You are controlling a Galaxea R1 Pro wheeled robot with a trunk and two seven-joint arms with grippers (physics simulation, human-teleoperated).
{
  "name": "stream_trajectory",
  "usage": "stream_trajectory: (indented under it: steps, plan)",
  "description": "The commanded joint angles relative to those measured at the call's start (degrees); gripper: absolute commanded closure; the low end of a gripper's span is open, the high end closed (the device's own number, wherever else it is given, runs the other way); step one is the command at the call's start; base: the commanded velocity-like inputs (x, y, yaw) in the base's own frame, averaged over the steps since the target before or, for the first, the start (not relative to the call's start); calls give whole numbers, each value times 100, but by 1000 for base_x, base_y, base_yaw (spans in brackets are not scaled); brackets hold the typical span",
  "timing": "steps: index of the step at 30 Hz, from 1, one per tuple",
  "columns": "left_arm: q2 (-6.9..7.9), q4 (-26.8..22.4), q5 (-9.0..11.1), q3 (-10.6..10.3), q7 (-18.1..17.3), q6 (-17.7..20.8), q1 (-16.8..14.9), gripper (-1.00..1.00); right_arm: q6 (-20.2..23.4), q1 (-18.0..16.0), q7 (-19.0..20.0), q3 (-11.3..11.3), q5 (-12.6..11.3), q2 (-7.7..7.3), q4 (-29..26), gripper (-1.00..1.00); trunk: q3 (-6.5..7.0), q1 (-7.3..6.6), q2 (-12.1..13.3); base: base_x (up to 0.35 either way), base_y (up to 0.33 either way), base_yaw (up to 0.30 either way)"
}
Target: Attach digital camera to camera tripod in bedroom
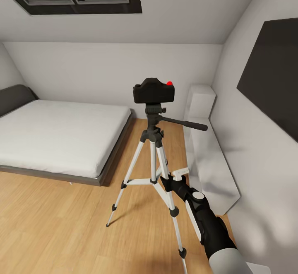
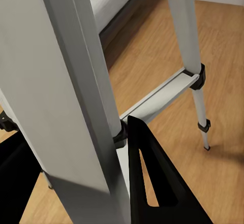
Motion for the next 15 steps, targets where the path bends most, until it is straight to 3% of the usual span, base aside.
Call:
stream_trajectory:
  steps: [1,3,8,15]
  plan:
    - [-51,0,64,-40,100,15,41,-100,28,-1,32,-1,81,2,48,100,-11,4,-9,0,0,0]
    - [-217,-1,70,-36,551,-8,178,-100,33,-1,32,-4,80,-5,40,100,-11,4,-9,0,0,0]
    - [-460,-2,74,-33,1297,-40,361,-100,40,-1,32,-6,79,-12,31,100,-11,4,-9,0,0,0]
    - [-562,3,128,-25,1553,-73,451,-100,42,-1,32,-7,79,-14,28,100,-11,4,-9,0,0,0]
